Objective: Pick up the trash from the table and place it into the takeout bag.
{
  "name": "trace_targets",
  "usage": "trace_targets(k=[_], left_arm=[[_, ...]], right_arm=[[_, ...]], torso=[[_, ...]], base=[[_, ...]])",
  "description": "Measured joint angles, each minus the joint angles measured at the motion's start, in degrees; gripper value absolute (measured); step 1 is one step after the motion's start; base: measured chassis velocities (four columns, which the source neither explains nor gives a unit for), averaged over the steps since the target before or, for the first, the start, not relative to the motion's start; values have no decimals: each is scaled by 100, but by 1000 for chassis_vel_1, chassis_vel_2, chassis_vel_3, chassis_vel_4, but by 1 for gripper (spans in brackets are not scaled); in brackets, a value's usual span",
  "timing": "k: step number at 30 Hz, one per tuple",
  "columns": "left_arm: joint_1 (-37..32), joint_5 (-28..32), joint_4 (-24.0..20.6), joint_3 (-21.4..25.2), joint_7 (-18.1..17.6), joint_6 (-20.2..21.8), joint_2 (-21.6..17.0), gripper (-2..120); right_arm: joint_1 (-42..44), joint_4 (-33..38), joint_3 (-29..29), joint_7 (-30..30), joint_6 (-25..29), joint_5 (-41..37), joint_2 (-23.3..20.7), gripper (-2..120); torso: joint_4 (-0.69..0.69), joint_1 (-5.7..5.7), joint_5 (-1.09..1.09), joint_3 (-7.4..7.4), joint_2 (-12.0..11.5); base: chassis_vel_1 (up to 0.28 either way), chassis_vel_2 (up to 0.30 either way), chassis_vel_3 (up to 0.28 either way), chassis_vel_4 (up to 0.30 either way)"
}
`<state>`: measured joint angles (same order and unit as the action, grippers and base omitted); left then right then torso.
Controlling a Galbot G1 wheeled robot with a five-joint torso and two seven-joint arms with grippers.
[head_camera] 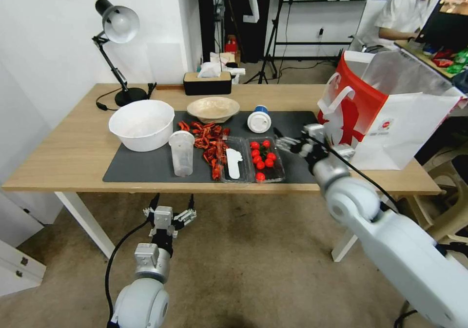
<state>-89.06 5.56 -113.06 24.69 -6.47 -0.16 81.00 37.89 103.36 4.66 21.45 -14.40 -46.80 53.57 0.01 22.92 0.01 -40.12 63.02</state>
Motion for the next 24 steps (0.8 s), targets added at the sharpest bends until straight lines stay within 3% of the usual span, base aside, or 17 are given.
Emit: trace_targets(k=[5, 8, 24], left_arm=[[-17, 10, 2, 31, 40, -29, -7, 100], [-31, 27, 21, 63, 82, -81, -30, 100], [-12, 167, 79, 133, 82, -105, -85, 100]], right_arm=[[-533, -285, 392, 293, -98, -159, 260, 100], [-1179, -847, 883, 917, -320, -379, 714, 100], [-2739, -2704, 1556, 1515, -1050, -956, 1559, 100]], torso=[[-1, 1, 0, 0, 0], [0, -1, -1, 0, 0], [-1, -1, -2, 1, 1]], base=[[0, 0, 0, 0], [0, 0, 0, 0], [0, 0, 0, 0]])
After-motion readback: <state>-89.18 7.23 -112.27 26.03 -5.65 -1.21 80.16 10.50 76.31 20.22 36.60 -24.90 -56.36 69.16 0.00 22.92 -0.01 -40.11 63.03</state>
